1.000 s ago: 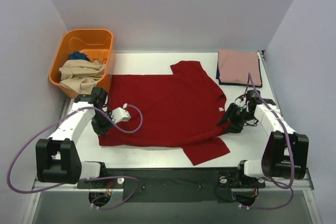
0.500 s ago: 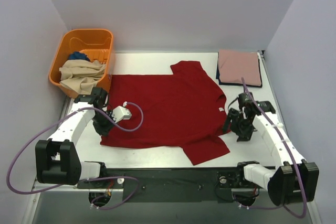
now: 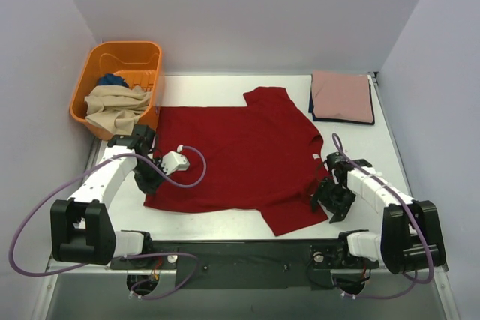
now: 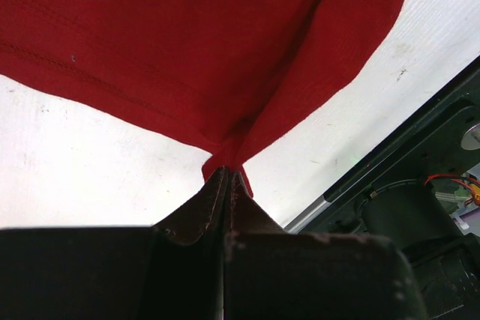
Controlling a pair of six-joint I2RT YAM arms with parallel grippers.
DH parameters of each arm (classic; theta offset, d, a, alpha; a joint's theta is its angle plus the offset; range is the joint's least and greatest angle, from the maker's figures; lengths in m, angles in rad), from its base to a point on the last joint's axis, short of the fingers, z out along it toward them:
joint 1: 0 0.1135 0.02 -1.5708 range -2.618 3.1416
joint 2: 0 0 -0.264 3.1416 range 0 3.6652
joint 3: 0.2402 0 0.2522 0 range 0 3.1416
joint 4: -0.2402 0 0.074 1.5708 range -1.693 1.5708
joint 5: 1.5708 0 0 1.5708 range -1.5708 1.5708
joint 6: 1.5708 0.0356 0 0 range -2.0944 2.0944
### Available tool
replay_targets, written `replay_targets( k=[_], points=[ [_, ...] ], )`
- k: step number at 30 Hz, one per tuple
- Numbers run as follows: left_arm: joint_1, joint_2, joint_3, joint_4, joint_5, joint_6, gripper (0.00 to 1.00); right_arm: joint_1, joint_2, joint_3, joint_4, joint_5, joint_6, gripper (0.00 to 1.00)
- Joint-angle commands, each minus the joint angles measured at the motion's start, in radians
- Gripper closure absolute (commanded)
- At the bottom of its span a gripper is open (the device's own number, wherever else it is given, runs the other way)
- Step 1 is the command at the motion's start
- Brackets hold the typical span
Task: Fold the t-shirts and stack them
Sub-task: Grap the side of the flattened tshirt closest away from the robot with both arms
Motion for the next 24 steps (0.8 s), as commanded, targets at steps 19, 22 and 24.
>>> replay_targets(
  k=[19, 22, 24],
  points=[
    [-0.023, -0.061, 0.005, -0.277, -0.002, 0.071, 1.0, 0.194, -0.518, 0.13, -0.572, -0.245, 0.207, 1.0],
    [-0.025, -0.064, 0.024, -0.341, -0.002, 0.078, 1.0, 0.209, -0.566, 0.245, -0.768, -0.308, 0.195, 1.0],
    [-0.023, -0.057, 0.066, -0.364, 0.007, 0.082, 1.0, 0.209, -0.562, 0.305, -0.857, -0.363, 0.161, 1.0]
  ],
)
